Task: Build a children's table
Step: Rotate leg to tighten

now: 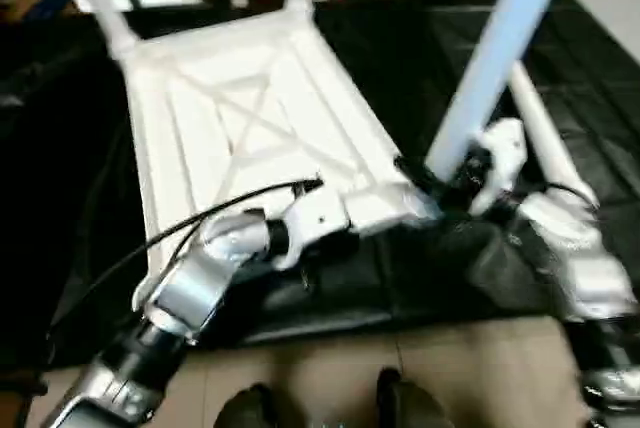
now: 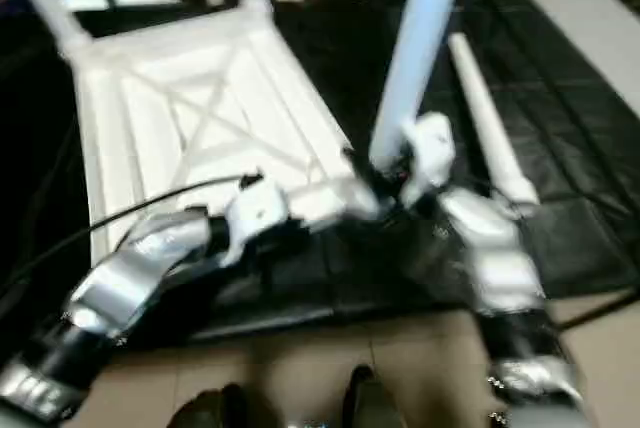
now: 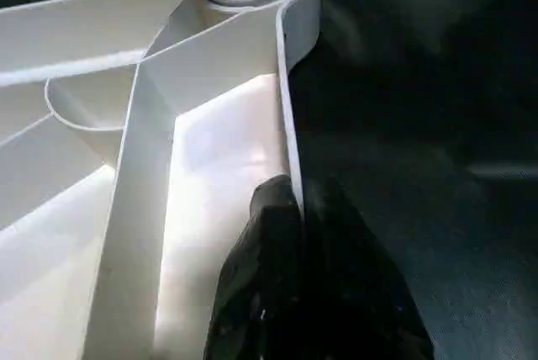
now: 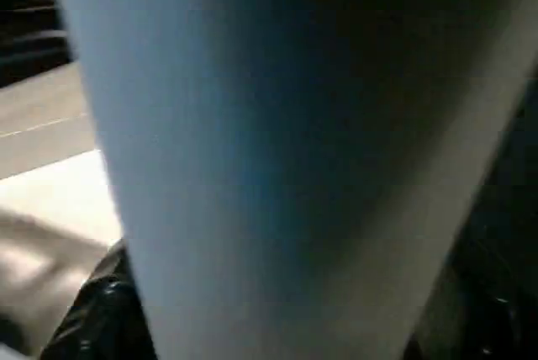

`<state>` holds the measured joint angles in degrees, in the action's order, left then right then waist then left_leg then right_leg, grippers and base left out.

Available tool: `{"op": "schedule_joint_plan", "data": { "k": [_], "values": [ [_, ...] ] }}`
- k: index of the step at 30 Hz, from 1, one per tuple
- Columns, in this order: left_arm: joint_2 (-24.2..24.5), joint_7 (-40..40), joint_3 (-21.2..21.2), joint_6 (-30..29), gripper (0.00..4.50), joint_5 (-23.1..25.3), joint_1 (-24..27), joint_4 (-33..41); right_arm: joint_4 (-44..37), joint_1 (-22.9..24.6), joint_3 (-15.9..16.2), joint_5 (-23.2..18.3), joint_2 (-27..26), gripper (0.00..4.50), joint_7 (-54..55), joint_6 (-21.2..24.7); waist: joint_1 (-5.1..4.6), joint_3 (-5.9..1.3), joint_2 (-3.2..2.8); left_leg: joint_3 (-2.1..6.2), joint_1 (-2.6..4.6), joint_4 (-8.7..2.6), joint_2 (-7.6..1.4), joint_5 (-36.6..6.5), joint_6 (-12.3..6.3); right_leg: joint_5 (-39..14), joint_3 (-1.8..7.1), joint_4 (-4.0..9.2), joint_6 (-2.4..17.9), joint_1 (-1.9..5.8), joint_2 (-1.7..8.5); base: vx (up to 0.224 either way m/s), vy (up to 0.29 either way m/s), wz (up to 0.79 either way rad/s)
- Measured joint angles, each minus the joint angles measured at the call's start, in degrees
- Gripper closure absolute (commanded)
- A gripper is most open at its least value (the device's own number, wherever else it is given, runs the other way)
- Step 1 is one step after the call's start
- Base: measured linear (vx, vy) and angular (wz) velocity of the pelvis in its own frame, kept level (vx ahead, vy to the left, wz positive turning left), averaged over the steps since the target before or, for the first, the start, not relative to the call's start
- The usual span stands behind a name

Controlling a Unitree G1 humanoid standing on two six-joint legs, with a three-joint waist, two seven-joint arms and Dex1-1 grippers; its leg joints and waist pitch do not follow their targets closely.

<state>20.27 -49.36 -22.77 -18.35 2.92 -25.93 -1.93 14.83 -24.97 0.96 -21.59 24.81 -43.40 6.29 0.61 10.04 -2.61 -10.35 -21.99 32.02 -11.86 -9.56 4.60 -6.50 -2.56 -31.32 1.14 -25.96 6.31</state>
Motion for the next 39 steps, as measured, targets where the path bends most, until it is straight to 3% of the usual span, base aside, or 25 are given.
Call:
{"op": "schedule_joint_plan", "data": {
  "k": [5, 8, 14, 15, 33, 39],
  "values": [
    [2.37, -3.05, -0.04, 0.95, 4.50, -2.07, 1.87, 2.87, -5.99, 3.08, -0.34, -3.63, 5.02, 0.62, -7.17, 4.73, 0.60, -0.11, -0.26, -0.50, 0.04, -0.03, -0.08, 0.13, -0.22, -0.18, 0.34, -0.75, -0.34, -0.05, 0.02, 0.071, -0.007, 0.11],
    [2.86, -3.98, -0.02, 1.32, 4.50, -2.27, 2.33, 3.64, -7.75, 3.99, -0.52, -4.31, 6.59, 0.62, -8.52, 6.17, 1.11, -0.17, -0.37, -0.50, 0.03, 0.00, -0.10, 0.18, -0.31, -0.50, 0.34, -0.82, -0.78, -0.05, 0.01, 0.040, 0.003, 0.00],
    [3.66, -4.10, 0.13, 1.34, 4.50, -2.80, 2.80, 4.23, -9.06, 4.77, -0.58, -5.05, 7.14, 0.62, -9.30, 8.30, 1.16, -0.16, -0.36, -0.59, 0.03, 0.00, -0.09, 0.13, -0.36, -0.63, 0.37, -0.82, -0.81, -0.05, 0.04, 0.000, 0.000, 0.00],
    [3.76, -4.10, 0.28, 1.33, 4.50, -2.85, 2.88, 4.23, -9.18, 4.83, -0.62, -5.16, 7.15, 0.85, -9.38, 8.66, 1.16, -0.16, -0.35, -0.59, 0.03, 0.02, -0.10, 0.13, -0.35, -0.63, 0.37, -0.82, -0.81, -0.05, 0.05, 0.000, 0.000, 0.00],
    [4.07, -4.08, 0.39, 1.31, 4.50, -3.18, 3.12, 4.44, -12.02, 6.85, -0.87, -7.07, 6.48, 2.36, -9.56, 11.09, 0.96, -0.16, -0.36, -0.62, 0.04, 0.04, -0.09, 0.13, -0.34, -0.64, 0.41, -0.82, -0.83, -0.05, 0.04, 0.000, 0.000, 0.00],
    [3.82, -2.90, 0.53, 0.61, 4.50, -2.79, 2.95, 3.80, -12.37, 6.69, -0.98, -4.22, 2.27, 2.46, -3.48, 10.71, 0.11, -0.21, -0.28, -0.62, 0.04, 0.21, -0.11, 0.05, -0.18, -0.63, 0.44, -0.94, -0.83, -0.01, 0.03, 0.000, 0.000, 0.00]
  ]
}}
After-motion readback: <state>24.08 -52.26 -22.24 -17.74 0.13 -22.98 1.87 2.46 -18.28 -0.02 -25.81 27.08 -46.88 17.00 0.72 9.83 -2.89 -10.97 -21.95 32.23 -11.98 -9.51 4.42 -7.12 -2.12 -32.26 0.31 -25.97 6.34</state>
